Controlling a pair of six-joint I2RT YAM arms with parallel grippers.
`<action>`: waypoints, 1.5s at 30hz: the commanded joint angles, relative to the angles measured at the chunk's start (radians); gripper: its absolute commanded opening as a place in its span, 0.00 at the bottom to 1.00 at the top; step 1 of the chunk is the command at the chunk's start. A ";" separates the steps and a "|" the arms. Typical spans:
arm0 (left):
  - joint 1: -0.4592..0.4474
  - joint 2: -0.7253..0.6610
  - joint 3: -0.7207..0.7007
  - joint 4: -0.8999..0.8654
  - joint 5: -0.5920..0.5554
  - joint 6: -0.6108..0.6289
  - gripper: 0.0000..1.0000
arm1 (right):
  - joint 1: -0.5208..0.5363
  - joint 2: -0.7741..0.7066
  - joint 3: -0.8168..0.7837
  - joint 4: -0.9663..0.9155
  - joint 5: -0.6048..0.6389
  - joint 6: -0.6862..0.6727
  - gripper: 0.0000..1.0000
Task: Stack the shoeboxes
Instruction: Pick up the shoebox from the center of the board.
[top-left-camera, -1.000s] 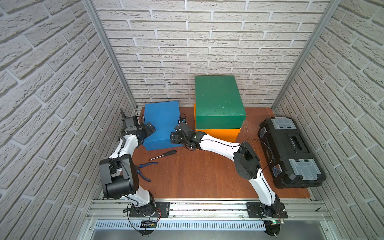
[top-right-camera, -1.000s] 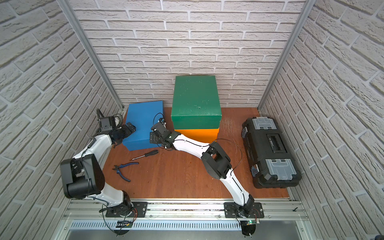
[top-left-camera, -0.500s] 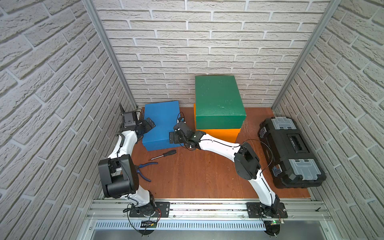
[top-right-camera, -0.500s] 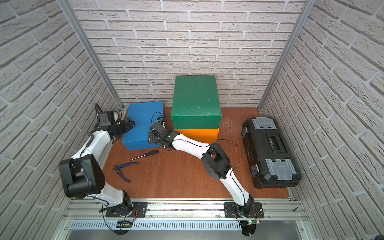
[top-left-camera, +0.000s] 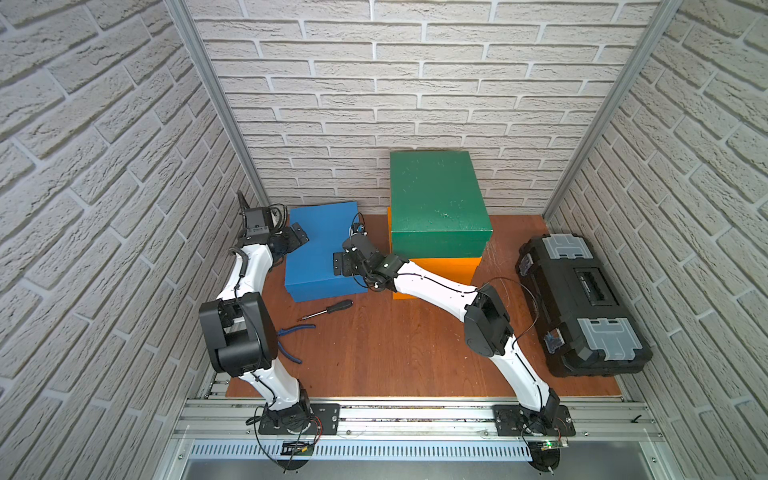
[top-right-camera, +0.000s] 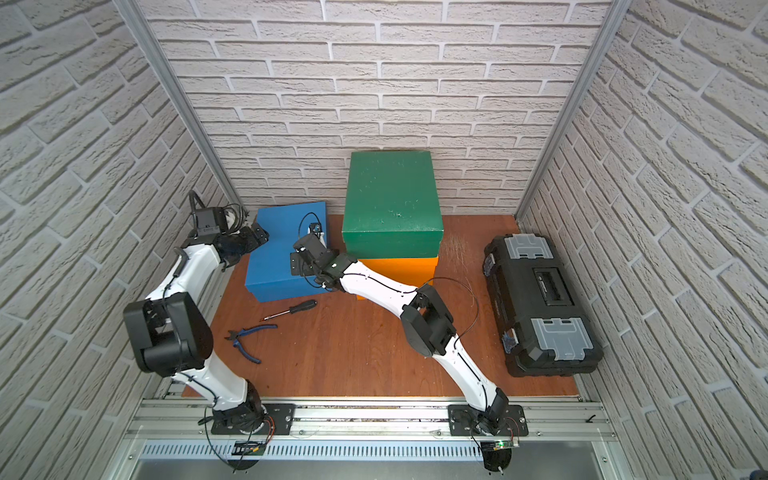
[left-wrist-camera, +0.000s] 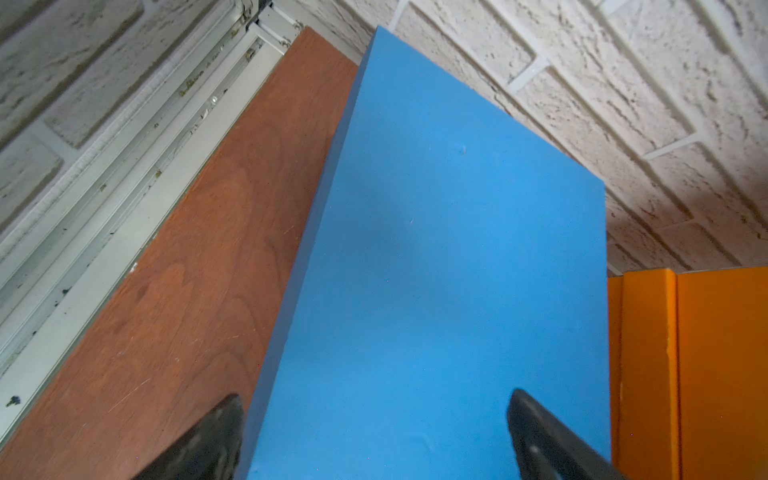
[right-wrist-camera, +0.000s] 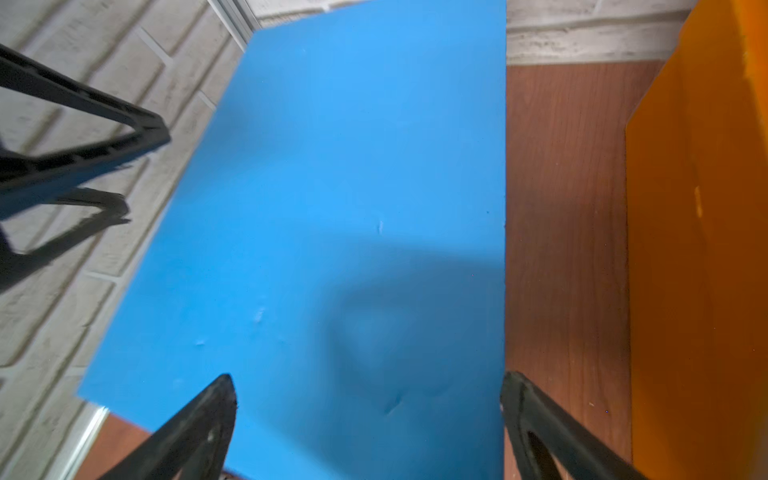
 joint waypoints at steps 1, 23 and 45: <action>0.015 0.045 0.025 -0.002 0.005 0.027 0.98 | -0.015 0.031 0.039 0.003 0.019 -0.005 1.00; 0.005 0.141 -0.035 0.130 0.042 -0.040 0.98 | -0.028 0.151 0.103 0.020 -0.077 0.118 1.00; -0.065 0.111 -0.151 0.276 0.131 -0.158 0.94 | -0.018 0.162 0.099 0.081 -0.238 0.156 0.88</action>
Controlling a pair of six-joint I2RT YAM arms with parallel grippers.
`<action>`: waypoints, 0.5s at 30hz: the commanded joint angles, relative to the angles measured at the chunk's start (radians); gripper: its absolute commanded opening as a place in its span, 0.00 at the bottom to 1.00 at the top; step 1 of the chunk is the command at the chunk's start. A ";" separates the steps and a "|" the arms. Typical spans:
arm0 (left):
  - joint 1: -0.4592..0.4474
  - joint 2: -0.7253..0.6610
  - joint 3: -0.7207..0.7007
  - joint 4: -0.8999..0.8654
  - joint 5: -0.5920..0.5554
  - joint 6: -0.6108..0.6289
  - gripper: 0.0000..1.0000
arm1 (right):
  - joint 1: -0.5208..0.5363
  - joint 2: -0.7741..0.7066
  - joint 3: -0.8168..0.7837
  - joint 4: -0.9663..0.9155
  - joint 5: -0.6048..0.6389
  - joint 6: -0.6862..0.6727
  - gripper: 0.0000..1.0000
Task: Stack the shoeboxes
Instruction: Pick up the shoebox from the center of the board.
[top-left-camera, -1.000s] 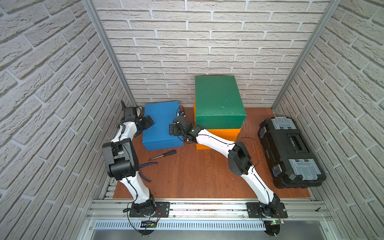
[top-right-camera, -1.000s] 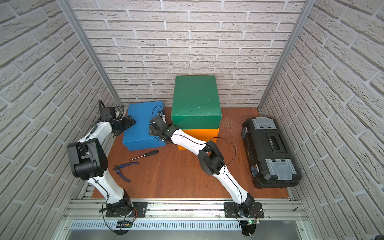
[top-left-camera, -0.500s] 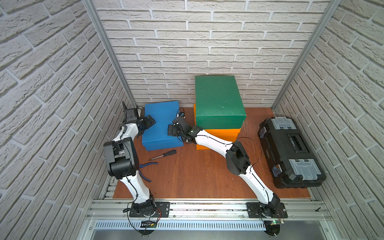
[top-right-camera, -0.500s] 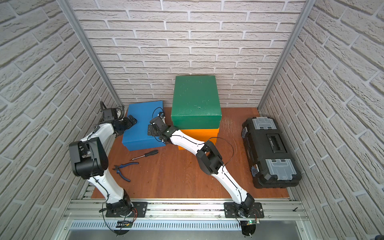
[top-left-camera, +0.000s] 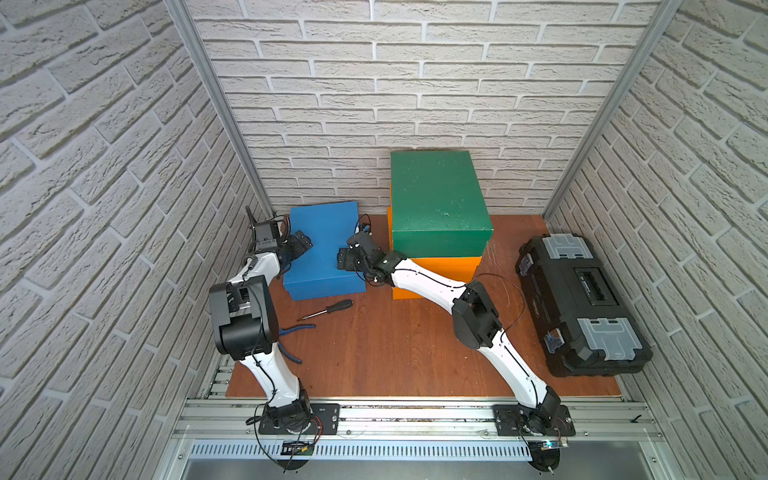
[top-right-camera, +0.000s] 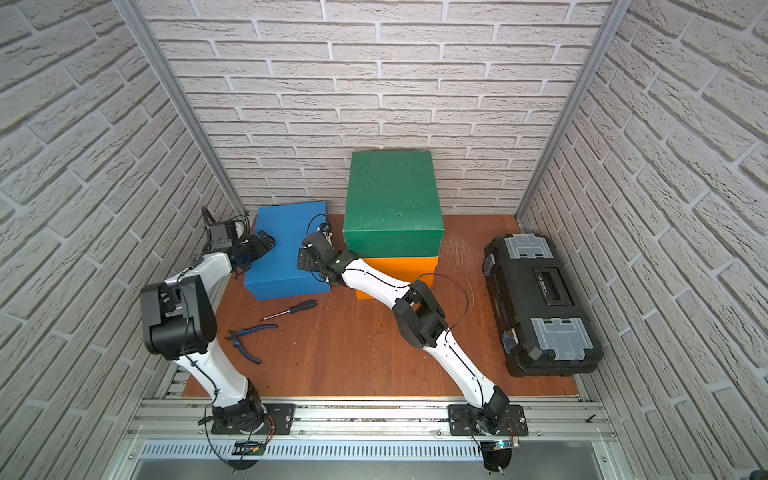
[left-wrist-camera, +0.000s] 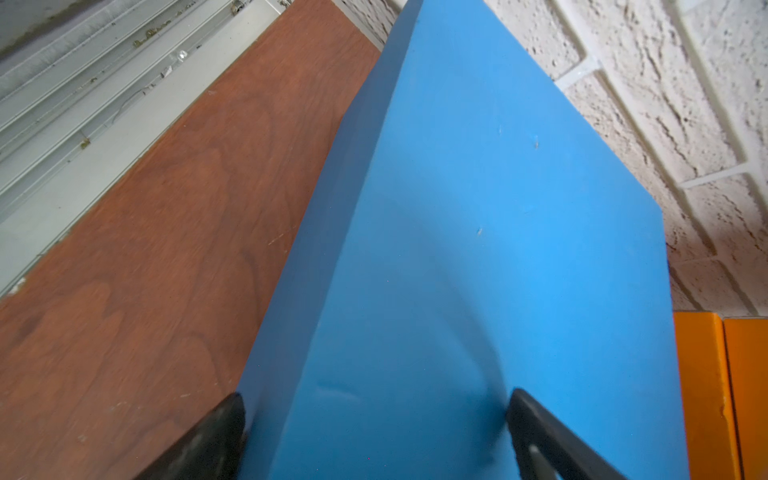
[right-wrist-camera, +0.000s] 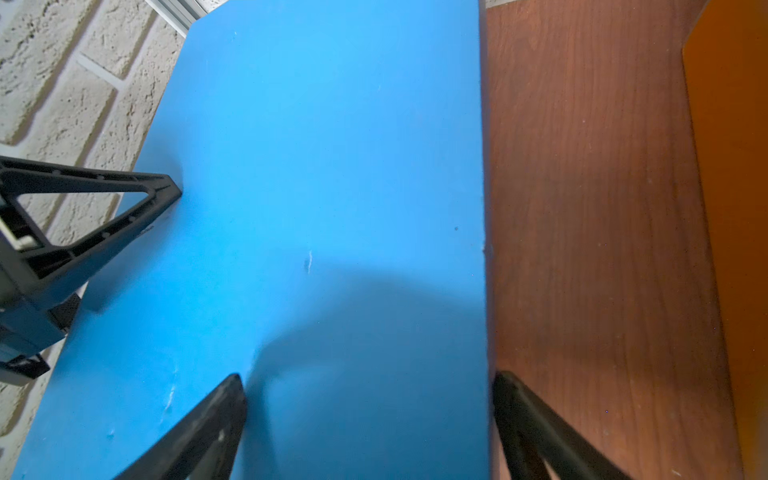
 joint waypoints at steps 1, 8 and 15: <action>-0.058 -0.005 -0.006 -0.042 0.088 -0.043 0.93 | 0.030 0.037 0.012 0.043 -0.143 0.012 0.87; -0.063 -0.039 -0.007 -0.041 0.102 -0.052 0.90 | 0.030 0.058 0.077 0.044 -0.196 0.012 0.75; -0.063 -0.065 -0.031 -0.011 0.115 -0.076 0.87 | 0.036 0.058 0.119 0.047 -0.241 0.006 0.60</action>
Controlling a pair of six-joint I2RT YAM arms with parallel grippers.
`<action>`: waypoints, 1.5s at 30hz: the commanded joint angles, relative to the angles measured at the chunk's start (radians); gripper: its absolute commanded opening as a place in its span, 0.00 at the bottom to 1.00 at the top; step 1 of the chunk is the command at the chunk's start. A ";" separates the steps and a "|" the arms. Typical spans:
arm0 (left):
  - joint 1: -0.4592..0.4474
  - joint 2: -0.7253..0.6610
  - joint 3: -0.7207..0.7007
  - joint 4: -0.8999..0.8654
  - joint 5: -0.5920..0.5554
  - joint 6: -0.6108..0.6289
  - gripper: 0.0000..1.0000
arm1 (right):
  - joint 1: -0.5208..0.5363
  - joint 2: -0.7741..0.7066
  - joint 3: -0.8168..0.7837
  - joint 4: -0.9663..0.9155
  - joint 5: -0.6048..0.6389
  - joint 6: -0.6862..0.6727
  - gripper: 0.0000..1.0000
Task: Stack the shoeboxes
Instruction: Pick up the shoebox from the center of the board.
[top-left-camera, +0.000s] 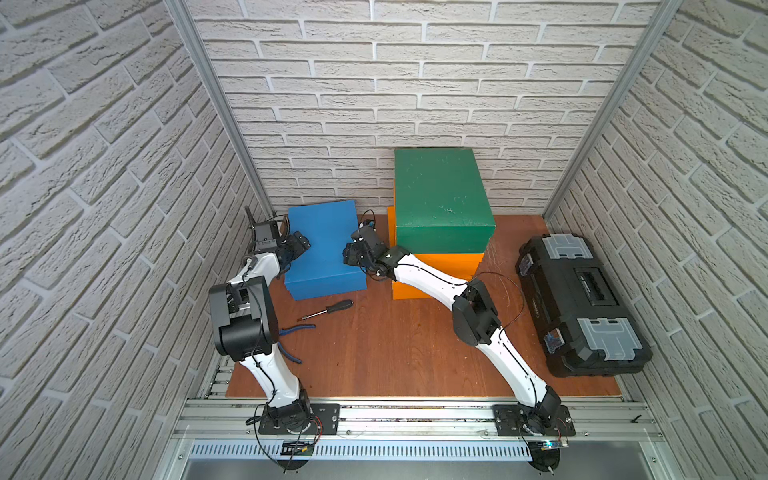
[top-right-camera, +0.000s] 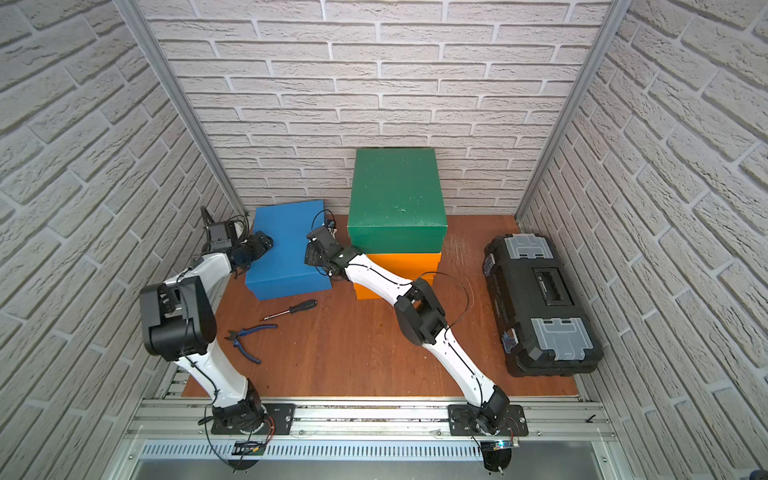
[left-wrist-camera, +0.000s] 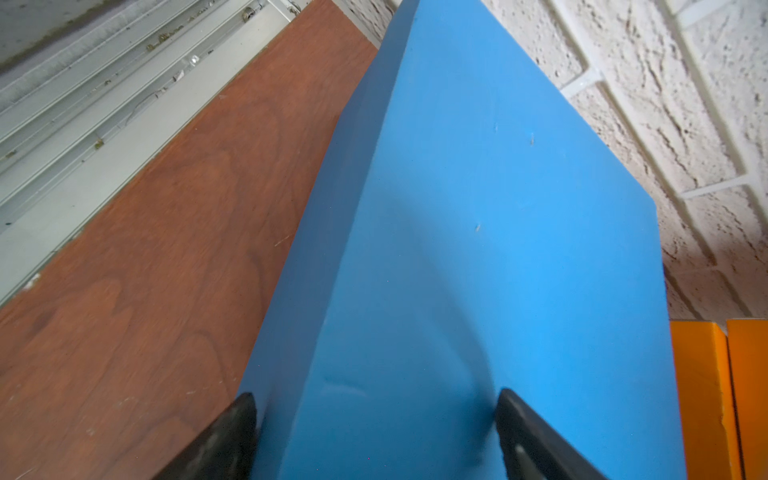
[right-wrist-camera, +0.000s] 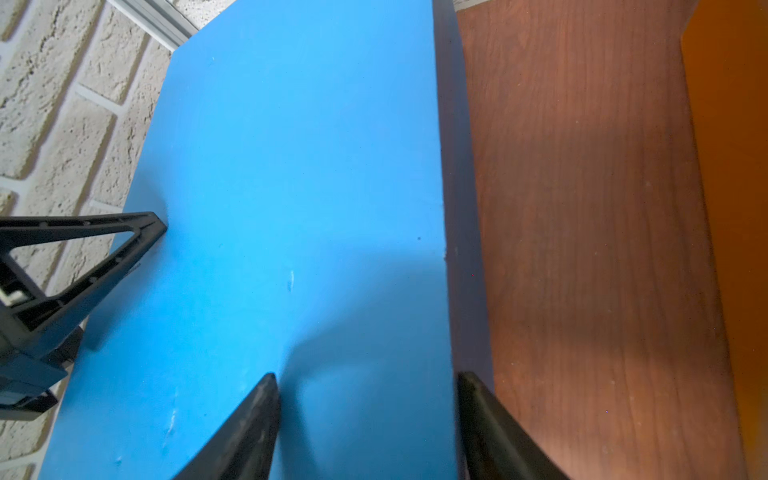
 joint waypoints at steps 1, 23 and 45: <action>-0.061 -0.055 -0.024 -0.014 0.129 -0.054 0.87 | 0.071 0.025 0.045 0.094 -0.189 -0.021 0.58; -0.044 -0.228 -0.028 0.022 0.159 -0.159 0.83 | 0.139 -0.037 0.127 0.044 -0.221 -0.094 0.49; -0.045 -0.407 -0.021 -0.043 0.138 -0.176 0.81 | 0.184 -0.155 0.138 0.011 -0.214 -0.132 0.43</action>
